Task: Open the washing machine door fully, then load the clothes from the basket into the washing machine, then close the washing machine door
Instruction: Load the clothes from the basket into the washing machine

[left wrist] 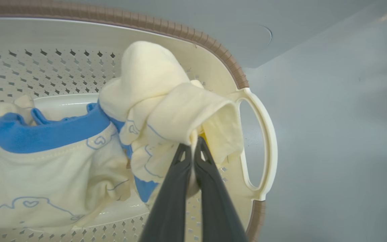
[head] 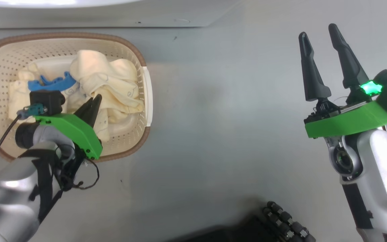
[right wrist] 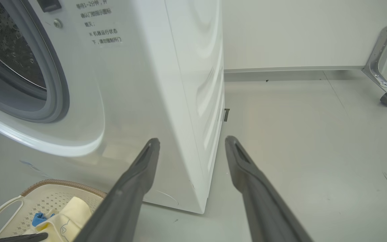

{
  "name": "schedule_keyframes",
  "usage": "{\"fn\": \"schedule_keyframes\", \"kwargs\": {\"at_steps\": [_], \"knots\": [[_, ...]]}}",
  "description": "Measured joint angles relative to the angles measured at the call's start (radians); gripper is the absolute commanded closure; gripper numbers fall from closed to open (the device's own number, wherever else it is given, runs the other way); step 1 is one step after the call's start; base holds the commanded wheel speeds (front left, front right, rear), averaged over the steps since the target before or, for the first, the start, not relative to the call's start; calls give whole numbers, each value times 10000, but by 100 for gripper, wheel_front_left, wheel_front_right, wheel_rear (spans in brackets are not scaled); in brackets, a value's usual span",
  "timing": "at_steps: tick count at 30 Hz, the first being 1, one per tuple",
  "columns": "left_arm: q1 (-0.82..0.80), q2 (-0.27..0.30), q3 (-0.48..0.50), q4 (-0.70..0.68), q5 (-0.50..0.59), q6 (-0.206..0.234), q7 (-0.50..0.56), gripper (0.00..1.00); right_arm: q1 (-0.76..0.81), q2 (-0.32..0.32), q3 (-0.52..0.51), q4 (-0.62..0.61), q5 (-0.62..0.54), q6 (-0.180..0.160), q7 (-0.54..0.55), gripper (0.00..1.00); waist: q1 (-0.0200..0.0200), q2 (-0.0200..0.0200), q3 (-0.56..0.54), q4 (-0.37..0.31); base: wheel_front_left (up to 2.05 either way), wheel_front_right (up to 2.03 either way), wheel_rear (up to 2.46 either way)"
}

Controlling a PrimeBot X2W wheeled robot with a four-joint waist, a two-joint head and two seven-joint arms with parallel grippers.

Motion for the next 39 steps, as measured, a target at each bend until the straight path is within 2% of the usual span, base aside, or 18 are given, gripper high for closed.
{"fn": "schedule_keyframes", "kwargs": {"at_steps": [3,4,16,26,39], "knots": [[523,-29,702,-226,460,0,0,100,98,-10,-40,140,59,0,0,0,0,0,-441,125,0,0,0],[882,-73,1218,-405,784,2,0,100,213,-23,-52,226,73,0,-2,0,0,0,-742,213,0,0,0],[2871,-485,3825,-1783,2986,2,0,100,1057,-247,-184,773,349,0,0,0,0,0,-2583,751,0,0,0],[4200,-715,5547,-2830,4525,2,0,100,1749,-527,-288,1112,591,0,0,0,-1,0,-3898,1153,0,0,0],[5637,-855,7058,-4500,5898,0,0,100,2507,-706,-320,1342,721,0,0,0,-1,0,-5212,1602,0,0,0]]}}
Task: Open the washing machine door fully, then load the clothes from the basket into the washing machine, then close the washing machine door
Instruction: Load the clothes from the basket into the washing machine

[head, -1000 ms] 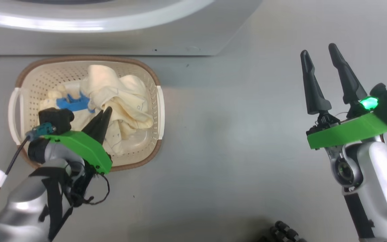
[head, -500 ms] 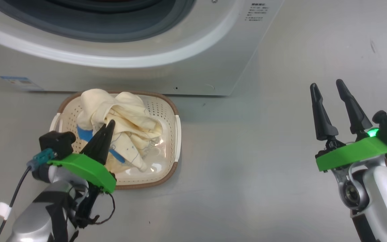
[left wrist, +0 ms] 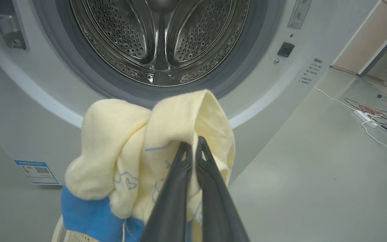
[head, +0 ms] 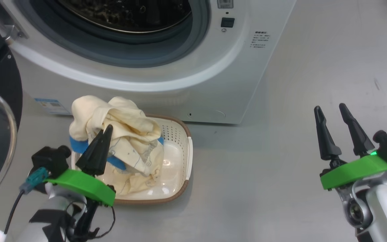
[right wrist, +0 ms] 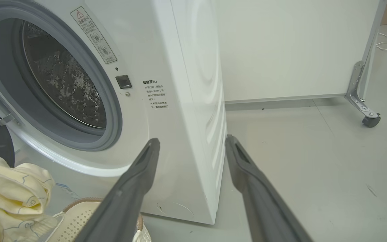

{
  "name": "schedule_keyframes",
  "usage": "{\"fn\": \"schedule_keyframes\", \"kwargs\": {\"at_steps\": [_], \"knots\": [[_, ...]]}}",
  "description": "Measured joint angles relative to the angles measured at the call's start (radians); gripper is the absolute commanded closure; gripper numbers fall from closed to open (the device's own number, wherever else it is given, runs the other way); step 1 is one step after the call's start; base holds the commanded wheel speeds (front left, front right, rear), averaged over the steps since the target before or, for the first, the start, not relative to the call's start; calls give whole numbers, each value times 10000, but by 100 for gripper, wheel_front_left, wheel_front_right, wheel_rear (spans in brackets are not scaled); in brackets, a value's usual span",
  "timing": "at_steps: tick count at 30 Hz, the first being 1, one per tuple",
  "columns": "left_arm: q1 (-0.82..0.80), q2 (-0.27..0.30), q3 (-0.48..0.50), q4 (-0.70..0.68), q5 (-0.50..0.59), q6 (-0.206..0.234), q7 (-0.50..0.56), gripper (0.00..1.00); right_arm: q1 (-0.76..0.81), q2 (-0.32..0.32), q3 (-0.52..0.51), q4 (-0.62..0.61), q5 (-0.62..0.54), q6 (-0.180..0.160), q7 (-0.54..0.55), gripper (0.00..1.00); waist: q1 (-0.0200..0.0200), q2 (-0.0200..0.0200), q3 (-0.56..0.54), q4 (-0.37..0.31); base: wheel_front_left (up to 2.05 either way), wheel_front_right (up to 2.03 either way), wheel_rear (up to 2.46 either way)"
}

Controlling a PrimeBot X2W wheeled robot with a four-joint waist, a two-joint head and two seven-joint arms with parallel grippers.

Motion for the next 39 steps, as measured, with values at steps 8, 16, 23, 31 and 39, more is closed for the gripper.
{"fn": "schedule_keyframes", "kwargs": {"at_steps": [8,16,23,31,39], "knots": [[1042,6,955,-1055,650,2,0,100,639,-71,-215,29,138,0,0,0,0,0,-728,176,0,0,0],[1830,2,1816,-1657,1034,0,0,100,1074,-128,-504,-31,138,0,0,0,0,-1,-1048,314,0,0,0],[2308,-6,2429,-1858,1246,0,0,100,1212,-132,-669,-178,138,0,0,0,0,0,-906,342,0,0,0],[2333,-56,2606,-1985,1267,0,0,100,1201,-128,-763,-244,128,0,0,0,0,0,-717,294,0,0,0],[2055,-96,2631,-1833,1246,0,0,100,1072,-38,-775,-370,125,0,0,0,0,0,-257,152,0,0,0]]}}
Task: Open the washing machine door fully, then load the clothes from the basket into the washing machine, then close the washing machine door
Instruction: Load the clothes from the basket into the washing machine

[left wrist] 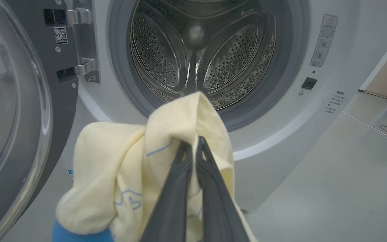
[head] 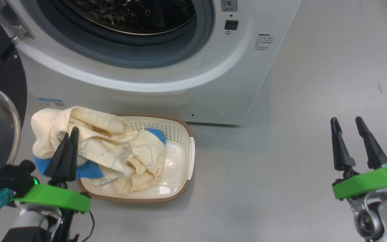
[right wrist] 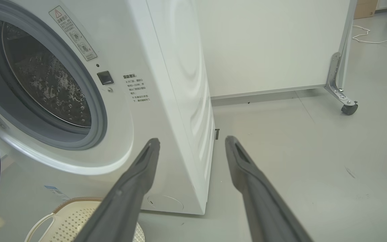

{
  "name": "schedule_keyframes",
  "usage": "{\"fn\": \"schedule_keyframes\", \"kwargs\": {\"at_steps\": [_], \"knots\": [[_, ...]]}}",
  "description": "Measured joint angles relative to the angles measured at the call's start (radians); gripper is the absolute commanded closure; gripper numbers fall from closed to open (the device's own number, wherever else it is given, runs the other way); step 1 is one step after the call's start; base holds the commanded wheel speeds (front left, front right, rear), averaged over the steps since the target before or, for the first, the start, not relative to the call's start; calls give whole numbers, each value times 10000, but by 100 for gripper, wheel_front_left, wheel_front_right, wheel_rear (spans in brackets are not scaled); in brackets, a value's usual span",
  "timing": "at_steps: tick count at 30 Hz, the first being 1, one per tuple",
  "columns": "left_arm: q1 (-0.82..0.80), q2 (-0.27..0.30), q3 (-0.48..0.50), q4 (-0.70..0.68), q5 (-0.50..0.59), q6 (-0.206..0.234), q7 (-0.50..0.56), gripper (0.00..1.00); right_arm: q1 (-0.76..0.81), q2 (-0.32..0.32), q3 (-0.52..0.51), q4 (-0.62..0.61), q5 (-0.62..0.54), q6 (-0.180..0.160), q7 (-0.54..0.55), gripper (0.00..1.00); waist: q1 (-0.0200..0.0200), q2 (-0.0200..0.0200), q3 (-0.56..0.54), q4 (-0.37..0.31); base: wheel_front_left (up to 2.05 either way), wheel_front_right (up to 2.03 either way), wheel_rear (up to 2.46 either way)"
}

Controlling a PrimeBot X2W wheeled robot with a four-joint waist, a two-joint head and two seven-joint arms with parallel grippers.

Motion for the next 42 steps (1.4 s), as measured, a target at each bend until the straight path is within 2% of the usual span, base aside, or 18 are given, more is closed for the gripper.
{"fn": "schedule_keyframes", "kwargs": {"at_steps": [17,28,42], "knots": [[-3771,54,-314,978,-84,0,-25,100,-1230,550,-201,-178,-178,0,0,0,0,-1,1957,-488,0,0,0],[-6584,305,-1058,2522,-336,0,-31,100,-1804,738,2,-226,-251,0,0,0,1,-1,2812,-1045,0,0,0],[-9419,487,-2416,5407,-945,0,-33,100,-2262,970,648,-222,-249,0,0,0,1,-1,3316,-1588,0,0,0]]}}
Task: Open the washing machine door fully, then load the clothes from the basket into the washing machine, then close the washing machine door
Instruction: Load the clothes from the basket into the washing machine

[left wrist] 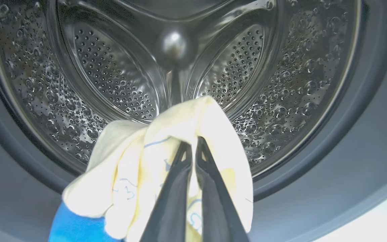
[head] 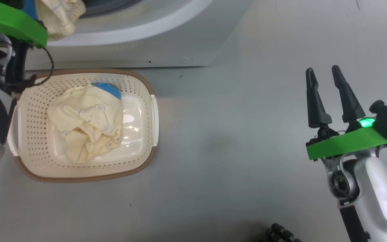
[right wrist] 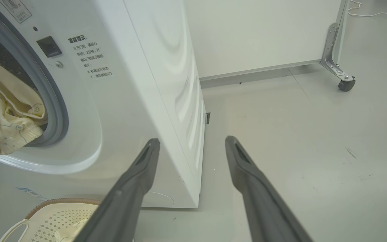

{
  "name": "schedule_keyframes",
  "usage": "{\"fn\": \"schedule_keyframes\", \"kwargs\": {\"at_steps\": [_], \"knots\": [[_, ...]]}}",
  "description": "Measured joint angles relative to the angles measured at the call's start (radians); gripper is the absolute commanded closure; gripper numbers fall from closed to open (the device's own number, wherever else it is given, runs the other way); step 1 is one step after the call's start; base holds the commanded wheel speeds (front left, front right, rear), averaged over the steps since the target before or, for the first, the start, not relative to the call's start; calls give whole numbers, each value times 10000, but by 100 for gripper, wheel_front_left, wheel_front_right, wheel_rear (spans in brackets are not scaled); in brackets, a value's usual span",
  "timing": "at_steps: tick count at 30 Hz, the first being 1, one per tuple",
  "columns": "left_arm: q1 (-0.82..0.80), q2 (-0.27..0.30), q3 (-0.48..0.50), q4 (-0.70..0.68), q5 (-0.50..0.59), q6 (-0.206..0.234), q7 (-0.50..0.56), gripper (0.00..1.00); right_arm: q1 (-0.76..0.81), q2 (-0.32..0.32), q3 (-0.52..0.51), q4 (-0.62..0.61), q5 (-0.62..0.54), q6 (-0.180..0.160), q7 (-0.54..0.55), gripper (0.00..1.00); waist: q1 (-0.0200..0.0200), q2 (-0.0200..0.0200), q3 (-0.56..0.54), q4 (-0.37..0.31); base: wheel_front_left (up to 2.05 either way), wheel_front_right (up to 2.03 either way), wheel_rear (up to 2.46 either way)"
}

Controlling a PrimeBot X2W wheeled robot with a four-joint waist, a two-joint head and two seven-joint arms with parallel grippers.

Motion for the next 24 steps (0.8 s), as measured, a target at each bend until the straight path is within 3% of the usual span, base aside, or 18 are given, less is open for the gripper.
{"fn": "schedule_keyframes", "kwargs": {"at_steps": [9,16,17,18,24], "knots": [[-1278,290,-307,871,-456,0,0,100,-140,180,349,0,17,0,0,0,0,0,300,-471,0,0,0],[-1709,581,92,671,98,0,-44,100,-229,232,466,0,63,0,0,0,0,0,464,-743,0,0,0],[-1710,583,159,713,176,0,-42,75,-268,247,470,-2,63,0,0,0,0,0,488,-779,0,0,0],[-1708,581,232,748,288,0,-42,3,-309,257,479,-2,63,0,0,0,0,0,511,-811,0,0,0],[-1704,543,665,794,675,0,-44,0,-337,313,474,-6,63,0,0,0,0,0,595,-863,0,0,0]]}}
